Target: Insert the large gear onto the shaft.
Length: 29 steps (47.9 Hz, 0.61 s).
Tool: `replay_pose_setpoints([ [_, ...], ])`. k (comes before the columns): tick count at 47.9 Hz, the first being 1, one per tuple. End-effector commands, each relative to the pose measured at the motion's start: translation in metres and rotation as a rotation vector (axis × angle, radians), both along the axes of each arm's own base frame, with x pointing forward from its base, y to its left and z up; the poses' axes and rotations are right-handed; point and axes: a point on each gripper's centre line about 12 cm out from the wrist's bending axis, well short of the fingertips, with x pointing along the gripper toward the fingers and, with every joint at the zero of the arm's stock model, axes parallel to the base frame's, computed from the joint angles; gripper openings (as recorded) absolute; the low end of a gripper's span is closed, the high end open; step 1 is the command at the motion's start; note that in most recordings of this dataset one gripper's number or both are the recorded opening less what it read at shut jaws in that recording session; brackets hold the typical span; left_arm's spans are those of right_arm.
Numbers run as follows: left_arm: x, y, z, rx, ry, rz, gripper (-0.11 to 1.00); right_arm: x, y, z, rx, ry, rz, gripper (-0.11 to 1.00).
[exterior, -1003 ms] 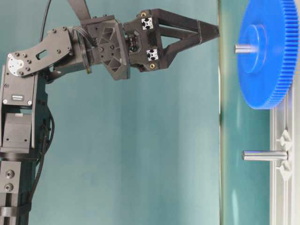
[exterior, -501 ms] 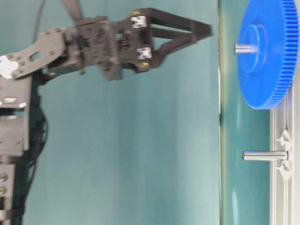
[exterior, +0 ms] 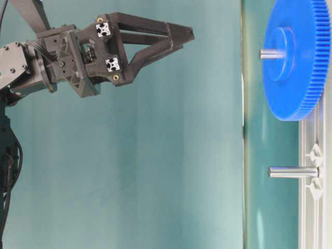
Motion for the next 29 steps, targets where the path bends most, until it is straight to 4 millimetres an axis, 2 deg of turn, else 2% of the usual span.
replay_pose_setpoints([
  [1, -0.0062, -0.0027, 0.0341, 0.009, -0.072, -0.003, 0.88, 0.0021, -0.0003, 0.0051, 0.010, -0.012, -0.006, 0.12],
  [29, -0.0061, -0.0035, 0.0350, -0.001, -0.078, 0.019, 0.88, 0.0022, -0.0003, 0.0057, 0.008, -0.014, -0.005, 0.12],
])
